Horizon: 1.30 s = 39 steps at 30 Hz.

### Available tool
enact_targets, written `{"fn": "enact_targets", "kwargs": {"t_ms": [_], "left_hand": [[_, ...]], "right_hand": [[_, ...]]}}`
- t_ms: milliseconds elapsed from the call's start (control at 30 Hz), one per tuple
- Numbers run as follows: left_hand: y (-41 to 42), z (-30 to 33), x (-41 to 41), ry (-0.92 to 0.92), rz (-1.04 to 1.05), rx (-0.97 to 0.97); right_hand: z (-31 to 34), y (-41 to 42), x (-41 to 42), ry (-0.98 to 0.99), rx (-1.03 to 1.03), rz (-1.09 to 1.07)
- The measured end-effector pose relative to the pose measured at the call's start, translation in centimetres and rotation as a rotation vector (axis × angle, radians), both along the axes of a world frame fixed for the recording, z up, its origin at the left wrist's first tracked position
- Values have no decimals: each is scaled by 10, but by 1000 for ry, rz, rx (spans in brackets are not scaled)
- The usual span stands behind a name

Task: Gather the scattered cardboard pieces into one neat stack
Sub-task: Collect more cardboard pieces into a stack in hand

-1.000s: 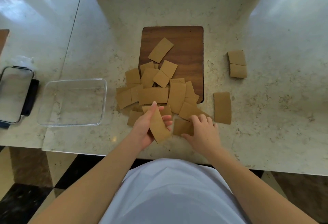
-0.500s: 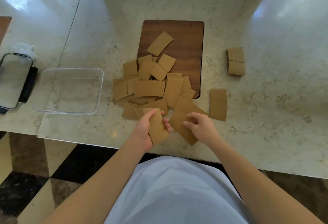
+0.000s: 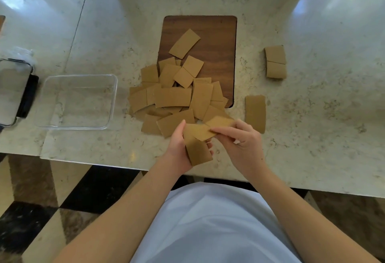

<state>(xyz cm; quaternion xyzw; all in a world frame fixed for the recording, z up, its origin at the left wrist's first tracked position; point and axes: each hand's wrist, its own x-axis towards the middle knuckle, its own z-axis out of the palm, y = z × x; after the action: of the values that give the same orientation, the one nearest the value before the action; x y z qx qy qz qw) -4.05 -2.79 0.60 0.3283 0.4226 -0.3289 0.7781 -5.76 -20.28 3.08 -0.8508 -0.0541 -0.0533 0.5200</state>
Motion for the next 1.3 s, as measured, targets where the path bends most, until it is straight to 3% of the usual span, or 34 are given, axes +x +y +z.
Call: {"fn": "enact_targets", "kwargs": {"t_ms": [133, 300, 567, 767, 867, 967, 1067, 1300], "left_hand": [[-3, 0, -3, -86, 5, -23], [-7, 4, -2, -130, 33, -65], [-1, 6, -7, -127, -11, 13], [-4, 4, -4, -162, -161, 269], [-6, 5, 1, -191, -171, 253], [-2, 14, 3, -204, -320, 268], [7, 23, 5, -195, -435, 162], [17, 34, 21, -393, -824, 150]], "right_hand": [[-9, -7, -4, -209, -168, 176], [-21, -11, -10, -253, -238, 213], [-15, -25, -6, 159, 23, -182], [-10, -27, 4, 212, 69, -211], [-7, -19, 7, 198, 88, -189], [-6, -12, 8, 168, 109, -177], [-5, -8, 9, 154, 141, -143], [-6, -1, 15, 245, 225, -4]]}}
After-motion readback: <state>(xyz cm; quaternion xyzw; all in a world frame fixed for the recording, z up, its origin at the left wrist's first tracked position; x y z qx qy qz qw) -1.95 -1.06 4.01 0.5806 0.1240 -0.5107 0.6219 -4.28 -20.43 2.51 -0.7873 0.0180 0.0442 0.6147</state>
